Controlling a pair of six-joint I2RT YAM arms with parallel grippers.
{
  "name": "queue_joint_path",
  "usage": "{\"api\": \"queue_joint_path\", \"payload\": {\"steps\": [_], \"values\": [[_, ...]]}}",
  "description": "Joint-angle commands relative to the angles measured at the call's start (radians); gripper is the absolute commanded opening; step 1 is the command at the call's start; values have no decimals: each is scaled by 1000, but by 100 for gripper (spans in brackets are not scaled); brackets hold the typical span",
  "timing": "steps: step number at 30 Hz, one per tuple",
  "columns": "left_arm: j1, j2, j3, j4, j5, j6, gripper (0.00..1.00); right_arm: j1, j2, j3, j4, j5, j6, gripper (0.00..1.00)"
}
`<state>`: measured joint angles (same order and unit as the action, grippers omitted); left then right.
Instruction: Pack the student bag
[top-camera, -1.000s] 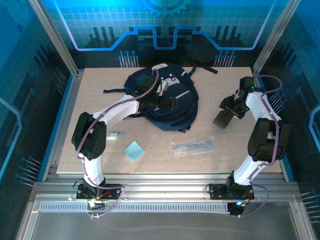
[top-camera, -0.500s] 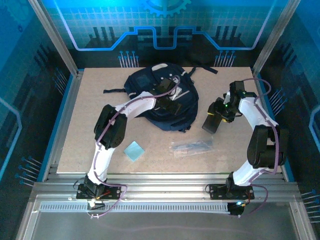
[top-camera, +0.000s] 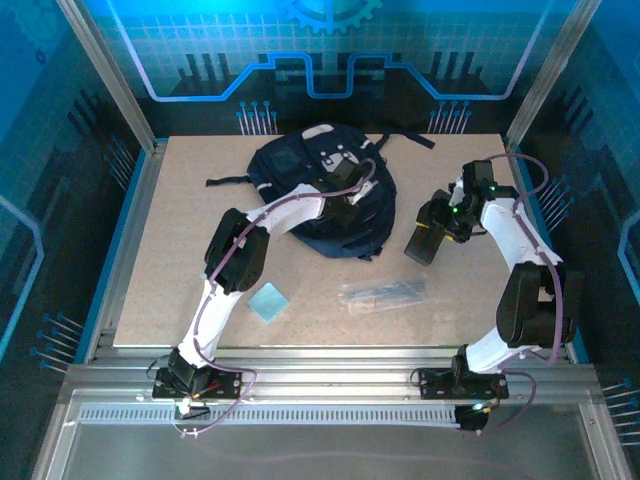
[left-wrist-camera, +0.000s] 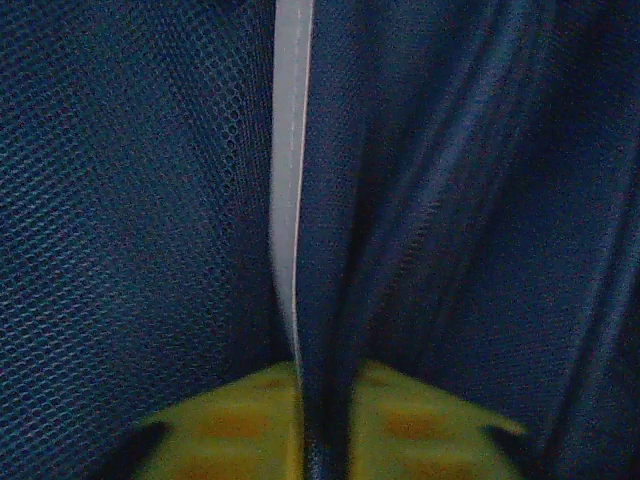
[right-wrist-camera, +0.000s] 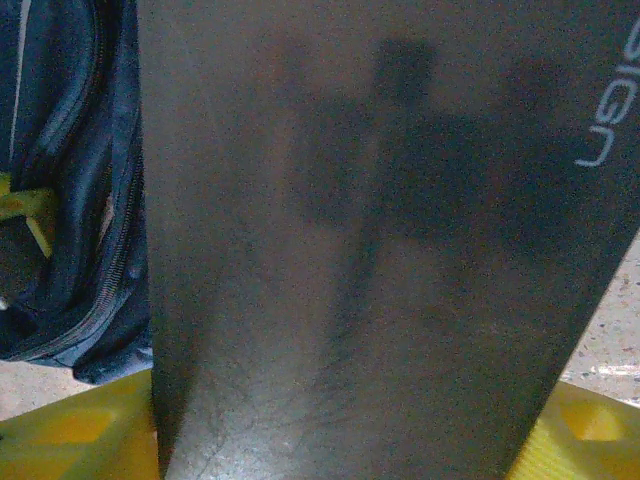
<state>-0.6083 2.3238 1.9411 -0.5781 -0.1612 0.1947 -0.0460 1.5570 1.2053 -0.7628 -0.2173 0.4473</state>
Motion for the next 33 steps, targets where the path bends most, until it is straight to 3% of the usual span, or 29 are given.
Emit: {"api": "queue_joint_path", "payload": {"steps": [1, 10, 17, 28, 33], "values": [[24, 34, -40, -57, -13, -5, 0, 11, -38, -7, -4, 0, 13, 54], [142, -206, -53, 13, 376, -302, 0, 30, -52, -25, 62, -60, 85, 56], [246, -277, -51, 80, 589, -542, 0, 104, -4, -13, 174, -112, 180, 56], [268, -266, 15, 141, 687, -687, 0, 289, 253, 147, 446, -149, 475, 56], [268, -264, 30, 142, 687, -698, 0, 365, 441, 332, 426, -86, 548, 56]]}}
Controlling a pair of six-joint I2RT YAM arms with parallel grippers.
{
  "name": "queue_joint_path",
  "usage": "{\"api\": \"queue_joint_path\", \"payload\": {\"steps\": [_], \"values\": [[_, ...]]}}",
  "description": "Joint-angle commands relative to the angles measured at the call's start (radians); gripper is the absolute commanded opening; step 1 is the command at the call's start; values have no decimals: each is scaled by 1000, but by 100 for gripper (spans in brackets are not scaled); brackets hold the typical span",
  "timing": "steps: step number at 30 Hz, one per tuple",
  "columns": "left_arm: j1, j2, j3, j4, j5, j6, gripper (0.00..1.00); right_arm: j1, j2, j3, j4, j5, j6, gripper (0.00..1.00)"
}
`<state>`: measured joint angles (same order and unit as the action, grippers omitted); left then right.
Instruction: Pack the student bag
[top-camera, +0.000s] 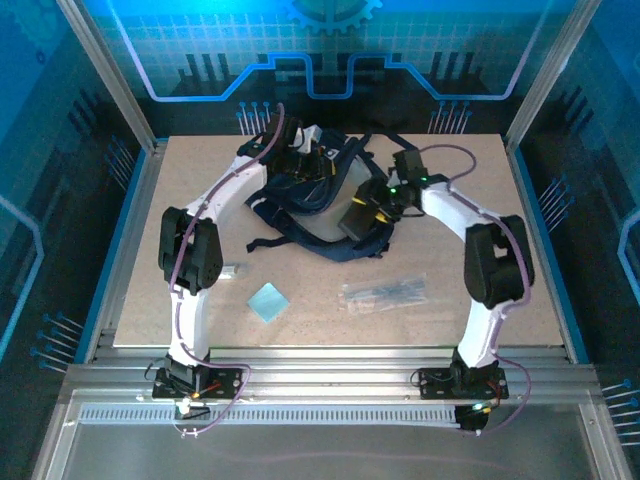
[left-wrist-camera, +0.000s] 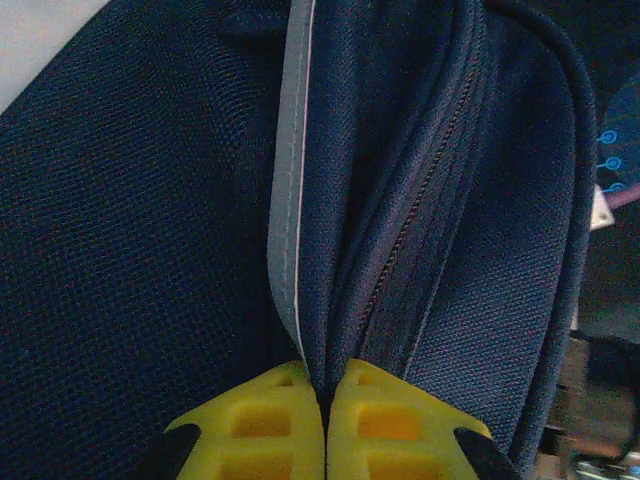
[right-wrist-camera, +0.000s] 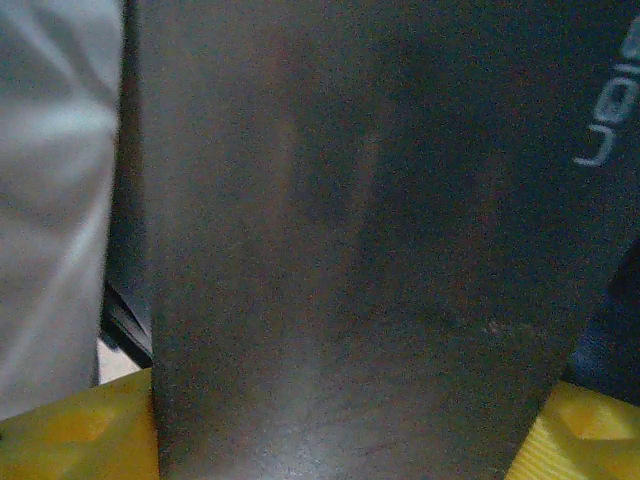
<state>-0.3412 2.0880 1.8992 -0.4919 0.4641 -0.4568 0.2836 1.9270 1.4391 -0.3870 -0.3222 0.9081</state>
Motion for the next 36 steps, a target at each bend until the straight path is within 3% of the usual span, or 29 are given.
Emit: {"api": "queue_joint_path", "payload": {"steps": [1, 13, 14, 17, 20, 22, 27, 36], "values": [[1, -26, 71, 54, 62, -46, 0, 42, 116, 137, 63, 11, 108, 55], [1, 10, 85, 83, 62, -52, 0, 145, 515, 587, -29, -24, 223, 57], [1, 13, 87, 90, 65, -58, 0, 148, 541, 613, -32, -26, 231, 59], [1, 14, 86, 105, 75, -68, 0, 154, 563, 642, -21, -45, 227, 78], [2, 10, 93, 110, 67, -58, 0, 149, 504, 567, 23, -36, 205, 91], [7, 14, 102, 113, 68, -58, 0, 141, 449, 510, 39, -23, 185, 94], [14, 35, 122, 117, 78, -60, 0, 104, 308, 359, 53, -16, 121, 97], [13, 22, 45, 138, 74, -68, 0, 36, 35, 78, -10, 41, -60, 92]]}}
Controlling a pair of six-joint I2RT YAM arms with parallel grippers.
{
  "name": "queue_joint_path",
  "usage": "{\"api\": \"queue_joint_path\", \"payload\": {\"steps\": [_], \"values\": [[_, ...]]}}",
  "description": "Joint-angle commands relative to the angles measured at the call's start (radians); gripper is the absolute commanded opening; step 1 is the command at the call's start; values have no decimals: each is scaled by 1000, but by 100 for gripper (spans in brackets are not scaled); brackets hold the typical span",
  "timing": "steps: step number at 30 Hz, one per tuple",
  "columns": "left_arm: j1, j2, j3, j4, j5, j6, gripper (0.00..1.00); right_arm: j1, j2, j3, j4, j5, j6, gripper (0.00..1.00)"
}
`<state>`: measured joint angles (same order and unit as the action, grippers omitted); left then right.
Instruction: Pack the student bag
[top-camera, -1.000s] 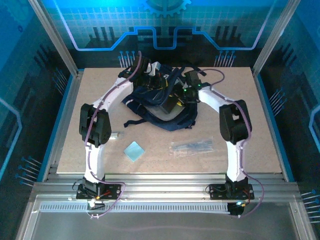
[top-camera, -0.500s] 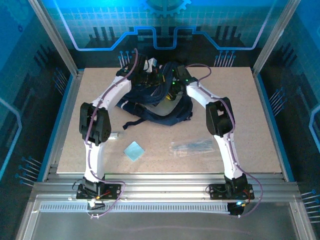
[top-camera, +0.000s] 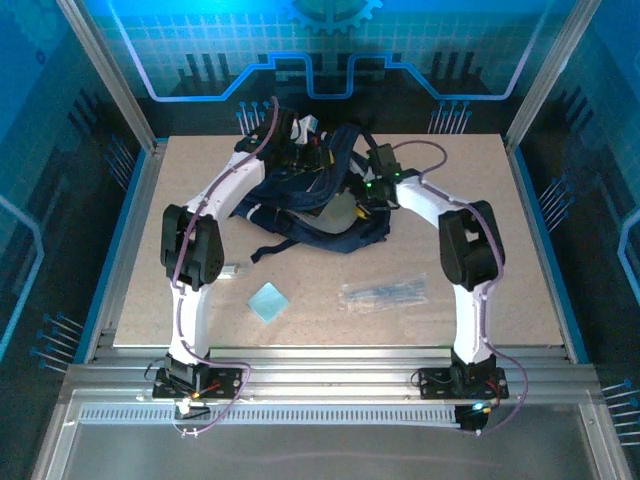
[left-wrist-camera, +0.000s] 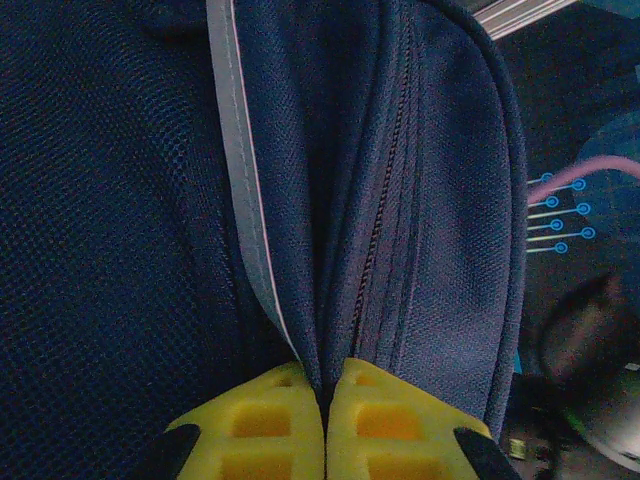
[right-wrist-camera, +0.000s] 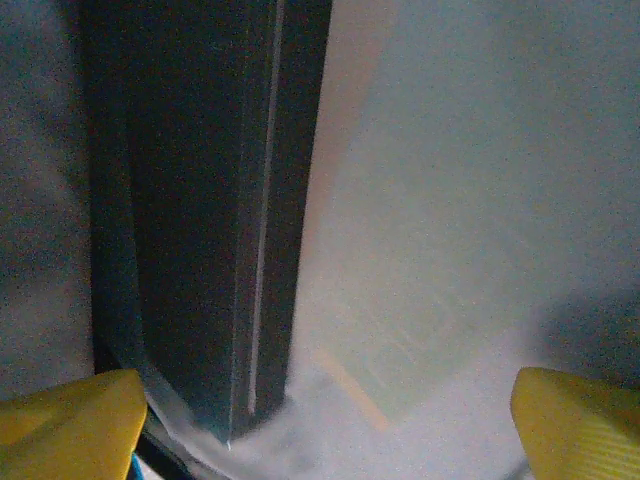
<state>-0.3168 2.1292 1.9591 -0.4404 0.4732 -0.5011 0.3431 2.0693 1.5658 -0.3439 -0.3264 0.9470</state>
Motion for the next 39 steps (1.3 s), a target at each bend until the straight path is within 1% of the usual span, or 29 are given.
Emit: {"api": "queue_joint_path", "payload": {"steps": [1, 2, 3, 5, 6, 7, 11, 13, 18, 20, 24, 28, 30, 32, 34, 36, 39], "values": [[-11, -24, -25, 92, 69, -28, 0, -28, -128, -76, -44, 53, -110, 89], [-13, -32, -42, 97, 71, -33, 0, -32, -146, -104, -31, 59, -114, 84], [-14, -41, -58, 106, 73, -37, 0, -35, -152, -124, -16, 62, -115, 75], [-19, -62, -86, 123, 76, -45, 0, -35, -146, -137, 16, 59, -115, 54], [-22, -72, -97, 127, 75, -46, 0, -33, -134, -133, 39, 49, -115, 48], [-27, -82, -103, 129, 73, -45, 0, -31, -118, -128, 58, 41, -112, 45], [-41, -106, -109, 128, 76, -45, 0, -13, -16, -52, 123, 11, -102, 45], [-47, -113, -106, 128, 77, -46, 0, -2, 31, -14, 138, 15, -96, 44], [-58, -115, -92, 125, 81, -50, 0, 5, 92, -36, 362, -41, 5, 38], [-62, -112, -83, 121, 84, -50, 0, 15, 116, -20, 411, -47, 27, 36], [-66, -104, -64, 117, 94, -54, 0, 45, 190, 62, 430, -75, 56, 31], [-74, -98, -44, 111, 104, -54, 0, 81, 252, 135, 487, -118, 93, 29], [-74, -97, -43, 115, 107, -60, 0, 94, 293, 176, 478, -134, 90, 29], [-74, -97, -42, 117, 105, -63, 0, 96, 287, 191, 453, -144, 59, 29], [-71, -97, -45, 117, 96, -59, 0, 87, 262, 167, 420, -142, 30, 30], [-65, -94, -49, 118, 82, -61, 0, 74, 172, 96, 408, -139, -4, 31], [-55, -91, -65, 142, 73, -80, 0, 50, 34, -30, 337, -121, -77, 33]]}}
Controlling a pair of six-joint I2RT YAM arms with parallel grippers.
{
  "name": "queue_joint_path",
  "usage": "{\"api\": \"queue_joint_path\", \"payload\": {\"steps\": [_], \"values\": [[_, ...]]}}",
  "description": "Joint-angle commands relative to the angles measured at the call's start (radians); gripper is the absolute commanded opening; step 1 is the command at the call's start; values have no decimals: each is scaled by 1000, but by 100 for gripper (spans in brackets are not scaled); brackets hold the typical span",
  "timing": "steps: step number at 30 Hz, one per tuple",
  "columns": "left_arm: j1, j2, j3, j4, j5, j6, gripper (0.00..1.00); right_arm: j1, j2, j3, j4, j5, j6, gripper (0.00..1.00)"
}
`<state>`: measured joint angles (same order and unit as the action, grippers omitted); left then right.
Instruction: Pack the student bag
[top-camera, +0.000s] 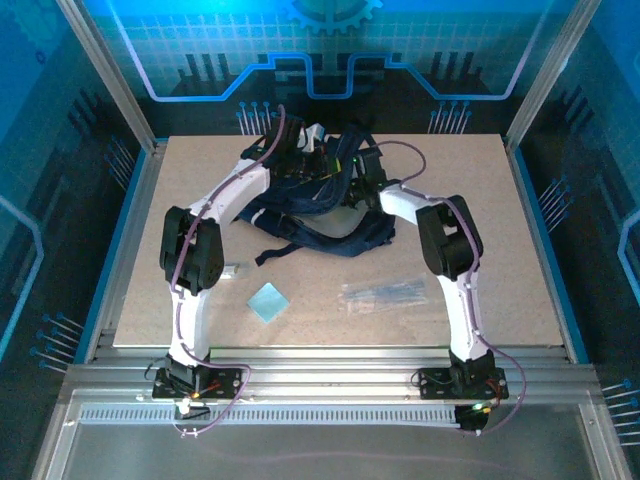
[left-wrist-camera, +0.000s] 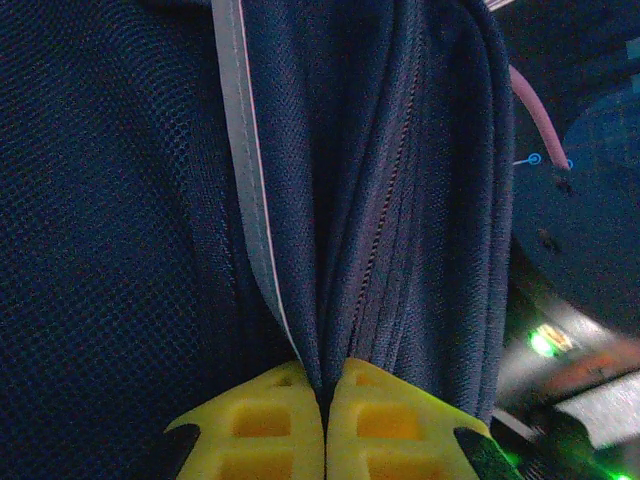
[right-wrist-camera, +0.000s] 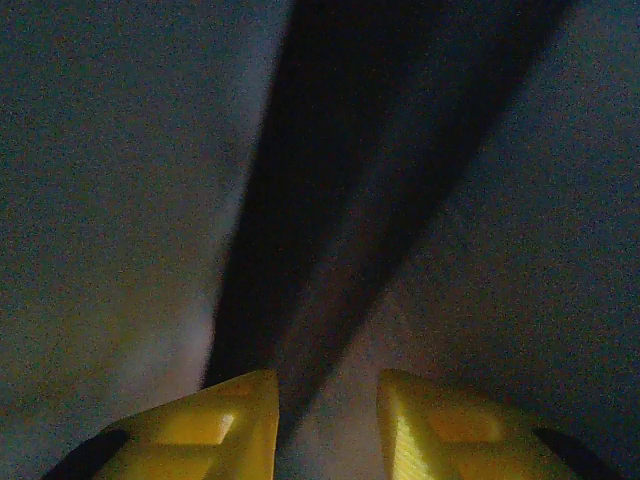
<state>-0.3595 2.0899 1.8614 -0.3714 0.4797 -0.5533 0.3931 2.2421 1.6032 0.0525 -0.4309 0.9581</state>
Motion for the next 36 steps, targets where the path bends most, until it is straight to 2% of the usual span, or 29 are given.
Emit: {"api": "queue_joint_path", "payload": {"steps": [1, 6, 9, 12, 14, 17, 19, 24, 25, 31, 34, 36], "values": [[-8, -50, 25, 82, 64, -32, 0, -9, -192, -113, -97, -9, -119, 34], [-7, -35, 10, 89, 51, -31, 0, -41, -449, -328, -255, 56, -254, 42], [-7, -33, -7, 93, 50, -32, 0, -49, -566, -405, -378, 108, -325, 50], [-9, -46, -36, 91, 35, -25, 0, -53, -645, -426, -572, 246, -364, 64], [-17, -61, -61, 89, 14, -10, 0, -54, -694, -444, -694, 346, -356, 81], [-34, -84, -103, 87, -26, 18, 1, -51, -754, -481, -818, 433, -315, 99], [-49, -100, -139, 101, -52, 26, 3, -47, -792, -521, -874, 466, -279, 100], [-70, -114, -220, 169, -70, -5, 36, -30, -869, -637, -959, 447, -157, 100], [-70, -118, -238, 190, -72, -20, 40, -23, -881, -655, -974, 440, -124, 100], [-71, -170, -357, 317, -88, -82, 46, 26, -945, -791, -900, 346, 101, 100], [-71, -203, -402, 339, -112, -86, 51, 34, -898, -804, -808, 282, 173, 100], [-71, -227, -431, 342, -133, -85, 55, 53, -845, -773, -823, 289, 219, 100]]}}
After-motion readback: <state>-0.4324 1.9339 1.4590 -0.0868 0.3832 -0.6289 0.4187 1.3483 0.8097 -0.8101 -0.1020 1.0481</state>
